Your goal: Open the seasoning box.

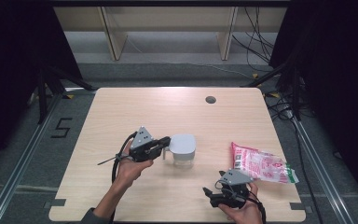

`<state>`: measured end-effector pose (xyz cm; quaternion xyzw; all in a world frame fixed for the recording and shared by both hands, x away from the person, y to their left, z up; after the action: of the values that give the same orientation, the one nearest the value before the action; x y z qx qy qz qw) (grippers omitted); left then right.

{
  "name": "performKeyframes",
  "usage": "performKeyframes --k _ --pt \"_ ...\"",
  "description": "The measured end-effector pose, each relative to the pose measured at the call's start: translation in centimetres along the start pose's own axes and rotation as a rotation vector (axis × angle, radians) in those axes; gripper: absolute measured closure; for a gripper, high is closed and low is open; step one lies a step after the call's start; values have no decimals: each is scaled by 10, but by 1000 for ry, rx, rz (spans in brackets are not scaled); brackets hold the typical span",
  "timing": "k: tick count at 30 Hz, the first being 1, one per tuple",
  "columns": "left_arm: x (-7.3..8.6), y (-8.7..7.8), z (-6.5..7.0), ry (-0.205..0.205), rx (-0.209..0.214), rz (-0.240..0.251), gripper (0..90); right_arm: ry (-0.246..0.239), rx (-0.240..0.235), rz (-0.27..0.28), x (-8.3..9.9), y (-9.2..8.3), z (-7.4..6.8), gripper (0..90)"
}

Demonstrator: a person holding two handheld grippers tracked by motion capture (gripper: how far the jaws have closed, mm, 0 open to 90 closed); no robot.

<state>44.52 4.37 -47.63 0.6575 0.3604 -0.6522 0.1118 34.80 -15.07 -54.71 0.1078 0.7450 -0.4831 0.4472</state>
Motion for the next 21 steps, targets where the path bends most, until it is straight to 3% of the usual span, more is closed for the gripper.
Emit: performKeyframes --k 6,8,9,10,12,16,17,18,21 --pt "1 0 -1 1 -5 0 857 -34 21 62 -17 1 13 227" --pt "1 -1 -2 8 -12 -6 857 -6 20 72 -20 2 16 271" --pt "2 -1 -2 0 -15 -10 857 -16 13 81 -23 2 20 295" --pt "2 -1 -2 2 -15 -10 858 12 4 81 -24 2 21 336" --pt "2 -1 -2 1 -14 -10 858 -29 16 129 -33 1 28 427" --pt "2 -1 -2 1 -16 -7 858 4 -1 147 -43 3 29 578" --pt "2 -1 -2 1 -15 -7 858 -27 0 170 -48 4 30 613" --pt "2 -1 -2 0 -14 -7 858 -13 -13 159 -49 5 27 636" --pt "2 -1 -3 1 -17 -8 858 -58 -22 195 -60 9 25 739"
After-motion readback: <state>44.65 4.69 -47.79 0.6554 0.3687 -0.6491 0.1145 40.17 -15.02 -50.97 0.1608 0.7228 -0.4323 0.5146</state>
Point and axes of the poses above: each handheld gripper's, and its own axes: y roughly forward along the jaws, x roughly out of its underside, z roughly to its right, the point moved 9 cm from there along y, roughly forward along the jaws, and after that the axes turned 12 degrees about y, right-handed, at the moved point
